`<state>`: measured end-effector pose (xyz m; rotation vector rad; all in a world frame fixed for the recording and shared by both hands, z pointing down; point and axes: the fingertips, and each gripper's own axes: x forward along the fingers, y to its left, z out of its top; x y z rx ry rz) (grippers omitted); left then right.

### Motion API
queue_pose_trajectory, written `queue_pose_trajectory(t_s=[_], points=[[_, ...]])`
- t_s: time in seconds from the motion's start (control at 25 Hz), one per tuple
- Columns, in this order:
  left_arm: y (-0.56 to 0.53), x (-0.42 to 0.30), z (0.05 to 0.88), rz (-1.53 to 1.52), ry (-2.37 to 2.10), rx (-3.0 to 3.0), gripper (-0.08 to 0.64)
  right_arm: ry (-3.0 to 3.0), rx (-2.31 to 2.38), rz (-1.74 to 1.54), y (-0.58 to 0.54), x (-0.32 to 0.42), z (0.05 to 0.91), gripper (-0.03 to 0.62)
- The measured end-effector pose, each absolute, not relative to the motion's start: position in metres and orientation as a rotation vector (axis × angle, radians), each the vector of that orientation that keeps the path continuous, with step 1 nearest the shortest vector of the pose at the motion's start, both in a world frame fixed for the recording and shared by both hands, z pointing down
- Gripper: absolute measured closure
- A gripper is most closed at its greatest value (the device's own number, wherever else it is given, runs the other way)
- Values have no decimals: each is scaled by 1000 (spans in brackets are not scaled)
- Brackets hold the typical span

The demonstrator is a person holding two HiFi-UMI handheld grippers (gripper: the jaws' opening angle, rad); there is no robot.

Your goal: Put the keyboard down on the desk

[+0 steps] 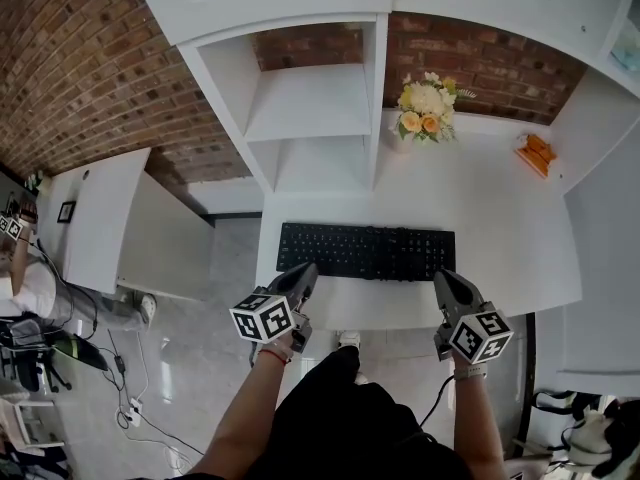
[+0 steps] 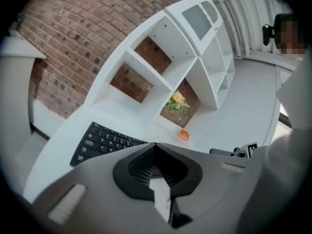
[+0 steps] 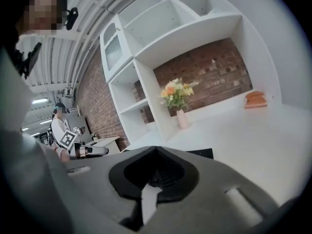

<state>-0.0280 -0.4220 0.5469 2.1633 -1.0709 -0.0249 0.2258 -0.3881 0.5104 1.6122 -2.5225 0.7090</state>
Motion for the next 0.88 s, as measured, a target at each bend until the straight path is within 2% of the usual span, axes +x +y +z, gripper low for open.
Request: queue_pose_trajectory(t_s=[0.88], points=[[-379, -76, 419, -219, -1416, 2533, 563, -2614, 1772, 217, -337, 249, 400, 595]])
